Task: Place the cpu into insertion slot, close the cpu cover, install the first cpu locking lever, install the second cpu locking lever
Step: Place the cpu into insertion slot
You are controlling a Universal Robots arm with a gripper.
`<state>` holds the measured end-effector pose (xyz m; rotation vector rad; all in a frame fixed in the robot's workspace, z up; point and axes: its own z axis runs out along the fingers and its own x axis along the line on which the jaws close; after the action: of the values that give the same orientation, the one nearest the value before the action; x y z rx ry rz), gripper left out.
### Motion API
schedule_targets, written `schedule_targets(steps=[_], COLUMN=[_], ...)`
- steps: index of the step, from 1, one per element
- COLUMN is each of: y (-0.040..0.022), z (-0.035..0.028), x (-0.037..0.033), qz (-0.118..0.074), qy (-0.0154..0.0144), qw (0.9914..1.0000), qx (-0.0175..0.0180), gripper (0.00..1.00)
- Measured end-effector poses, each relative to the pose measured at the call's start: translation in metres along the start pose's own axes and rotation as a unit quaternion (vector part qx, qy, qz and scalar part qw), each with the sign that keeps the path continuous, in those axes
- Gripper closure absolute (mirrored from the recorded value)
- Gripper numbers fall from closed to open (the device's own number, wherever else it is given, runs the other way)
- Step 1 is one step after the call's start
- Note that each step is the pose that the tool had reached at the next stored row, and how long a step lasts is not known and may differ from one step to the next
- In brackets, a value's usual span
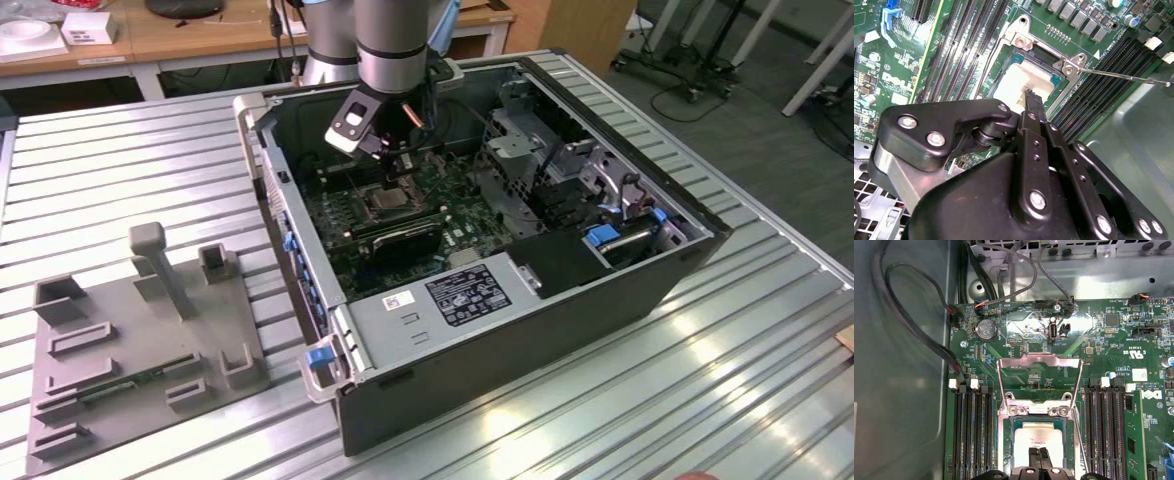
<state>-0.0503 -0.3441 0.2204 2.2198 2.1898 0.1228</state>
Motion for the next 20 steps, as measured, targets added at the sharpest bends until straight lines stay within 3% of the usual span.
schedule_targets(steps=[8,12,20], y=[0.0,0.0,-0.0001], z=[-0.0002,0.0,0.0017], x=[0.0,0.0,0.0], qz=[0.0,0.0,0.0], qy=[-0.0001,-0.0002,-0.0002], qw=[1.0,0.99998,0.99998], qx=[0.0003,0.0055,0.0059], gripper=[0.89,0.89,0.89])
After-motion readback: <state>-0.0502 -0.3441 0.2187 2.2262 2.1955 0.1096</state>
